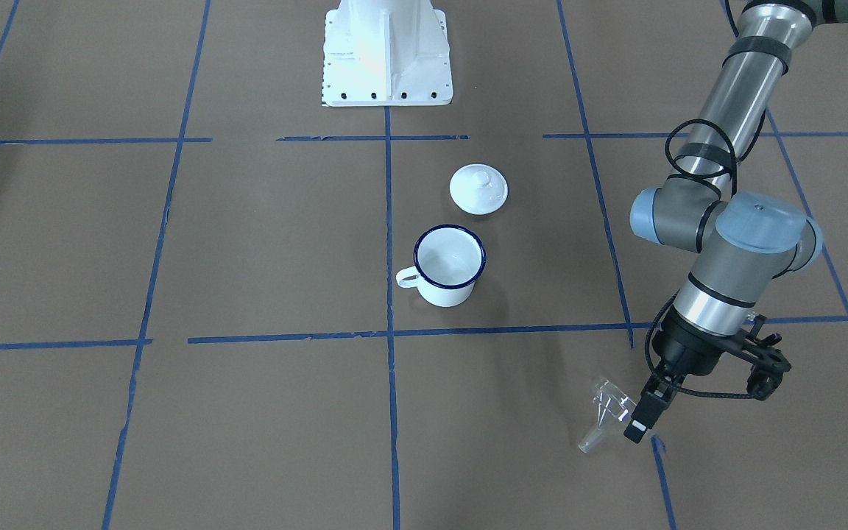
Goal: Place funnel on cup
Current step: 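Grasp the glass funnel's stem with the left gripper and lift it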
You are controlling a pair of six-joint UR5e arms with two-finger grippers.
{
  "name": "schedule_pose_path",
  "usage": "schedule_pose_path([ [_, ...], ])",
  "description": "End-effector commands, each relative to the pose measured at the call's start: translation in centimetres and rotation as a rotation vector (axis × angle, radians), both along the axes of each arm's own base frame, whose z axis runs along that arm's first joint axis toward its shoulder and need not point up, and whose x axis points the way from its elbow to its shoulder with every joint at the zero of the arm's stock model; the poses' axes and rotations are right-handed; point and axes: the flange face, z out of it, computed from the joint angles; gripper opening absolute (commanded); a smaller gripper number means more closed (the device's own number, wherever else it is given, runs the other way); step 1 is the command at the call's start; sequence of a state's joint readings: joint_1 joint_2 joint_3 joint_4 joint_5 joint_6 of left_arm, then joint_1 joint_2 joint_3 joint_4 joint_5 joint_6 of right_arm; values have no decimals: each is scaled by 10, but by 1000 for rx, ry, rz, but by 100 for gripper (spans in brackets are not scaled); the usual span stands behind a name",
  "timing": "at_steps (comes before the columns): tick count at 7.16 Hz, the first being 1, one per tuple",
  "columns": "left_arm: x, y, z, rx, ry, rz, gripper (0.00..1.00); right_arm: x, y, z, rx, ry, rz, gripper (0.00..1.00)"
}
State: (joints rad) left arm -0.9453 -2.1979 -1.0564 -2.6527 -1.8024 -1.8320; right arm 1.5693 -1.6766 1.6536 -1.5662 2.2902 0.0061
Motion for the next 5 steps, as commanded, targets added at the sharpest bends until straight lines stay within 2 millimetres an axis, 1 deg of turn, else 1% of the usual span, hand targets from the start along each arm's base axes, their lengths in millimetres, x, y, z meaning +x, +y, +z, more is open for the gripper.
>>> schedule_pose_path([
  [1, 1, 1, 0, 2, 1, 2, 31, 0, 0, 0, 0, 0, 0, 100],
  [4, 8, 7, 0, 17, 10, 14, 30, 0, 0, 0, 0, 0, 0, 100],
  [5, 10, 7, 0, 17, 10, 15, 12, 0, 0, 0, 0, 0, 0, 100],
])
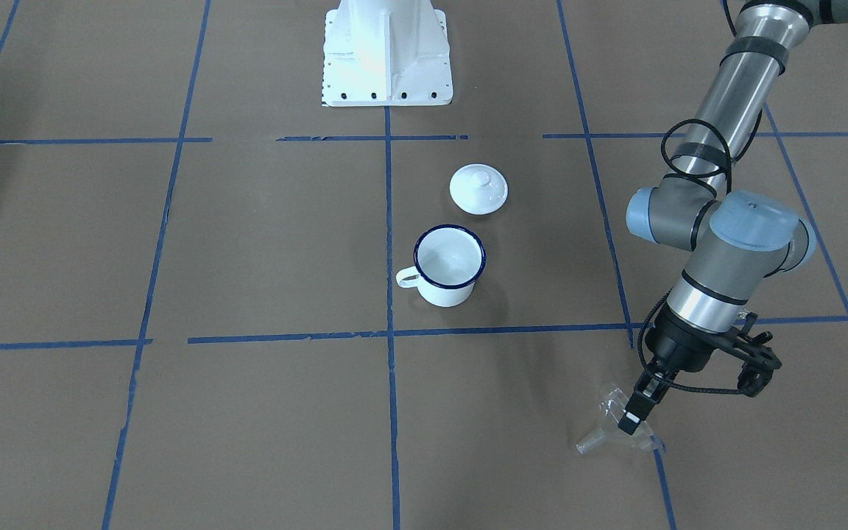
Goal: Place funnel on cup
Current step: 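Grasp the glass funnel's stem with the left gripper and lift it, then carry the funnel over the open mug with the left gripper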
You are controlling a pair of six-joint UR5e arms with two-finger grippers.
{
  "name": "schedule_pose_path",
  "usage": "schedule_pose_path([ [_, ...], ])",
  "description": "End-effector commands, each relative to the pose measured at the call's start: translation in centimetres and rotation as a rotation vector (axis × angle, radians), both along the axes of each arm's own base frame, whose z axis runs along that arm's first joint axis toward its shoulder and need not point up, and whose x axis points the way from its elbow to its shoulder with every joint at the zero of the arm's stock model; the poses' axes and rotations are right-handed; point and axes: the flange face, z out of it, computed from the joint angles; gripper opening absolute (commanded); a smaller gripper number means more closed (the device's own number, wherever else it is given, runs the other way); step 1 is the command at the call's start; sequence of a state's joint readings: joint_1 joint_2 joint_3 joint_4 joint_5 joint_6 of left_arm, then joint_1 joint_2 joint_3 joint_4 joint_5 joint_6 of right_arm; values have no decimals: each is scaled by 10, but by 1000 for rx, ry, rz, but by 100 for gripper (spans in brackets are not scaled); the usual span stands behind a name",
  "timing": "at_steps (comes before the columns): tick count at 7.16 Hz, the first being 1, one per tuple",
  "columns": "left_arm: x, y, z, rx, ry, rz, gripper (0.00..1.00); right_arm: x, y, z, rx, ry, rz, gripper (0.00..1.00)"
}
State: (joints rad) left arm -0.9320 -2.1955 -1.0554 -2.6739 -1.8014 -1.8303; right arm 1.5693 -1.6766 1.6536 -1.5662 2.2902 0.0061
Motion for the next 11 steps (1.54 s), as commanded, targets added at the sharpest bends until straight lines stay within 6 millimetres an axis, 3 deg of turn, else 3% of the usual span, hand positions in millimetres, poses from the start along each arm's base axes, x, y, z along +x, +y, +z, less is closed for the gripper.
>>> schedule_pose_path([
  [1, 0, 2, -4, 10, 4, 3, 0, 0, 0, 0, 0, 0, 0, 100],
  [2, -4, 4, -21, 35, 21, 2, 0, 0, 0, 0, 0, 0, 0, 100],
  [4, -30, 16, -104, 30, 26, 12, 0, 0, 0, 0, 0, 0, 0, 100],
  [6, -48, 61, -232, -114, -53, 102, 0, 0, 0, 0, 0, 0, 0, 100],
  [7, -44, 61, -305, -188, -120, 114, 0, 0, 0, 0, 0, 0, 0, 100],
  [8, -22, 76, -355, -252, -157, 168, 0, 0, 0, 0, 0, 0, 0, 100],
  [9, 32, 94, -377, -313, -223, 246, 0, 0, 0, 0, 0, 0, 0, 100],
  [10, 80, 91, -374, -369, -285, 294, 0, 0, 0, 0, 0, 0, 0, 100],
  [11, 117, 96, -356, -414, -338, 330, 0, 0, 0, 0, 0, 0, 0, 100],
])
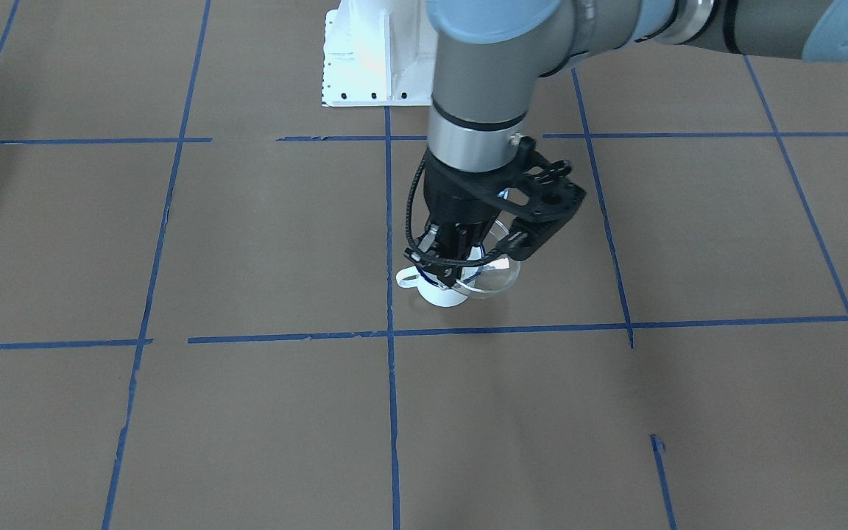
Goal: Place funnel on cup
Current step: 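Carry the funnel over the open mug with the left gripper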
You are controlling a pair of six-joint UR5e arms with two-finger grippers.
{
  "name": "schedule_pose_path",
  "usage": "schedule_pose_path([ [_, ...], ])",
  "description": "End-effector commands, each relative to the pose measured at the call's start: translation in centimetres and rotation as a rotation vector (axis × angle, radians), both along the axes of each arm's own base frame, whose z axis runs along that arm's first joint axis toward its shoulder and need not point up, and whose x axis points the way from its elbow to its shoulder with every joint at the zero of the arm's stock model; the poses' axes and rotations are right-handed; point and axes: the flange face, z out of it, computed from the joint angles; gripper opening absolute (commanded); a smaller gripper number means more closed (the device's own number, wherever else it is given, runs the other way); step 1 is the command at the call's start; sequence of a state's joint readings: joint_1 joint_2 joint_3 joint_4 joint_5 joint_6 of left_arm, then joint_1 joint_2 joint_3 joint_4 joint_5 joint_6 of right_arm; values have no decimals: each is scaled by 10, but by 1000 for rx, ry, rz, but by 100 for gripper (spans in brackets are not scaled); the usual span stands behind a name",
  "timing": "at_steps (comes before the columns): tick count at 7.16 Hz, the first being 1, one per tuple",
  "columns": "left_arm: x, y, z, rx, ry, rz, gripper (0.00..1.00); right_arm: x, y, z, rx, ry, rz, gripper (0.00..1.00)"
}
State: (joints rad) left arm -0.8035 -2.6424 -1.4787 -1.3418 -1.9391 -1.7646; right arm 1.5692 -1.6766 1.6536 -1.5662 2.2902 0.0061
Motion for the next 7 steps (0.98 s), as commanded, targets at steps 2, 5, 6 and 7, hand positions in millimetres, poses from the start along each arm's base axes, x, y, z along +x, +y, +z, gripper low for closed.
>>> schedule_pose_path([
  [2, 81, 22, 28, -112, -207, 173, 0, 0, 0, 0, 0, 0, 0, 100],
  [5, 110, 40, 49, -87, -266, 205, 0, 0, 0, -1, 2, 0, 0, 100],
  [6, 115, 43, 53, -87, -273, 208, 0, 0, 0, 0, 0, 0, 0, 100],
  [7, 127, 49, 57, -87, -271, 217, 0, 0, 0, 0, 0, 0, 0, 100],
])
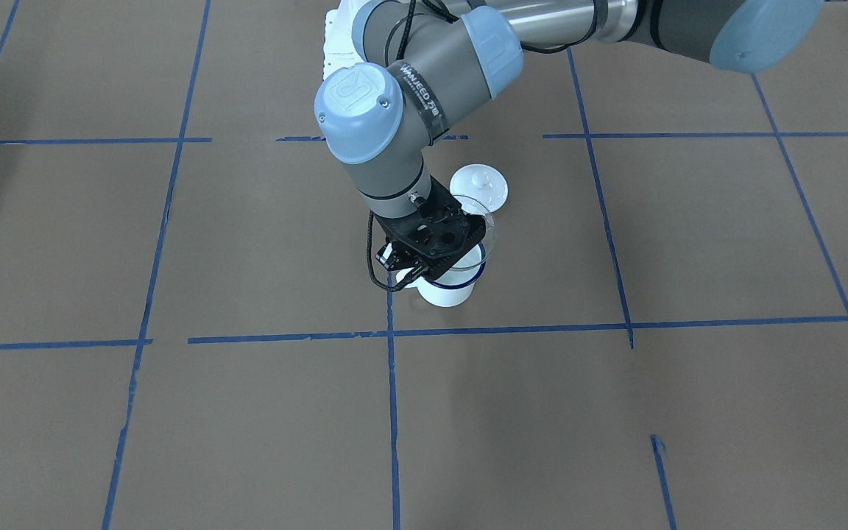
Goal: Place funnel on cup
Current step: 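Lower the funnel into the mug's mouth and open the left gripper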
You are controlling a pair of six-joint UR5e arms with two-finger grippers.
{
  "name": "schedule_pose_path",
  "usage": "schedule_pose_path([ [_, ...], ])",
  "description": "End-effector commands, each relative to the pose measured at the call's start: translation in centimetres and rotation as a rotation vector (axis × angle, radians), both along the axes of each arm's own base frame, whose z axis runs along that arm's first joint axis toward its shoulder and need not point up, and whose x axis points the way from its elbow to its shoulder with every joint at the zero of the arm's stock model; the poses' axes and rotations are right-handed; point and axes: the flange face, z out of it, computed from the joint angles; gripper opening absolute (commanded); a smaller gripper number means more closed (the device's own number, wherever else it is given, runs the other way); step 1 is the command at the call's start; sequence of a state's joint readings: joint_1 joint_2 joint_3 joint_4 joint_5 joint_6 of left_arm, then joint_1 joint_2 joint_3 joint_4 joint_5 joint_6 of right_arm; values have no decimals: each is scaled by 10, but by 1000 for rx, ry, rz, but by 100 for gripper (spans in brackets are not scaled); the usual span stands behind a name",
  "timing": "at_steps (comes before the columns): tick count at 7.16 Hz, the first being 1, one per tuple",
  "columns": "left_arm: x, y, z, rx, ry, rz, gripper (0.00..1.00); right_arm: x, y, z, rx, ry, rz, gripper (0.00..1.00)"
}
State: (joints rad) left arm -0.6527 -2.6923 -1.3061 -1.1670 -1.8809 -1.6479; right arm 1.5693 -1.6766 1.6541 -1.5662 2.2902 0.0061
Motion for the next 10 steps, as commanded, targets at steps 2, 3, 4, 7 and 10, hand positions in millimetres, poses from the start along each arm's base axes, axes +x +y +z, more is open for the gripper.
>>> schedule_pose_path([
  [2, 24, 6, 14, 22, -9, 8, 0, 0, 0, 0, 0, 0, 0, 100],
  [3, 26, 4, 18, 29, -8, 5, 0, 0, 0, -1, 1, 0, 0, 100],
  [4, 27, 3, 21, 37, 2, 3, 0, 0, 0, 0, 0, 0, 0, 100],
  [7, 27, 2, 17, 60, 14, -5, 51, 0, 0, 0, 0, 0, 0, 100],
  [10, -4, 10, 7, 119, 51, 3, 100, 0, 0, 0, 0, 0, 0, 100],
])
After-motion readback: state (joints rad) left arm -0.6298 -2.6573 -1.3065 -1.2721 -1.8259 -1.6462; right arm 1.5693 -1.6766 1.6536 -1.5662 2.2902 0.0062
